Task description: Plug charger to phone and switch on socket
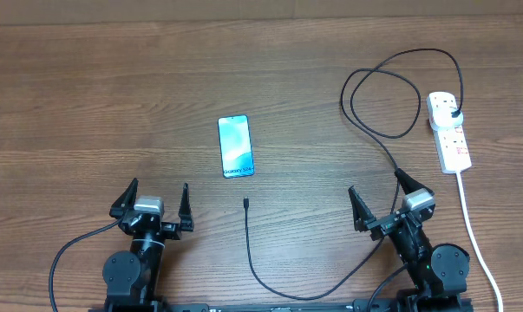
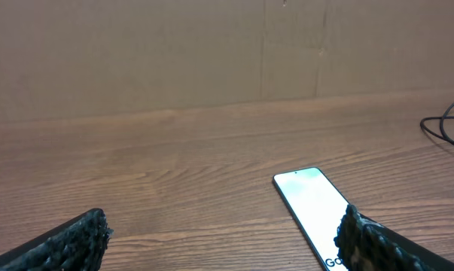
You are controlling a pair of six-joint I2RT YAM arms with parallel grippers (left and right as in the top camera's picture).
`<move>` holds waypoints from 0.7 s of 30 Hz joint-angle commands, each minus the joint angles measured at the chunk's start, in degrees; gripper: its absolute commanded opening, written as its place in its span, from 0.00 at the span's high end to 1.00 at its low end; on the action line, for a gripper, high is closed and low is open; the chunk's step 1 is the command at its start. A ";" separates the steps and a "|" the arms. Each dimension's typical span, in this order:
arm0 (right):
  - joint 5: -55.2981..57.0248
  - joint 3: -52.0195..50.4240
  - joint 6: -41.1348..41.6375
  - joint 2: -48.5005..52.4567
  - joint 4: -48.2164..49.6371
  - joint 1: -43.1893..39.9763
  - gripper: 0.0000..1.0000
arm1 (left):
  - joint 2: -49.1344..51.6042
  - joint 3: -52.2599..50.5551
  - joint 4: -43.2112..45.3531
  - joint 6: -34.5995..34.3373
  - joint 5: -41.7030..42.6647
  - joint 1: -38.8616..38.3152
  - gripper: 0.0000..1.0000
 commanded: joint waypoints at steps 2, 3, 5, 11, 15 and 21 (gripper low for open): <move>0.39 -0.59 -0.26 -0.68 0.33 0.11 0.00 | -0.61 -0.20 -0.17 0.70 -0.37 0.52 0.00; 0.39 -0.59 -0.26 -0.68 0.33 0.11 0.00 | -0.61 -0.20 -0.17 0.70 -0.37 0.52 0.00; 0.39 -0.59 -0.26 -0.68 0.33 0.11 0.00 | -0.61 -0.20 -0.17 0.70 -0.37 0.52 0.01; 0.39 -0.59 -0.26 -0.68 0.33 0.11 0.00 | -0.61 -0.20 -0.17 0.70 -0.35 0.52 0.01; 0.39 -0.59 -0.26 -0.68 0.33 0.11 0.00 | -0.61 -0.20 -0.17 0.70 -0.37 0.52 0.00; 0.39 -0.59 -0.26 -0.68 0.33 0.11 0.00 | -0.61 -0.20 -0.17 0.70 -0.37 0.52 0.00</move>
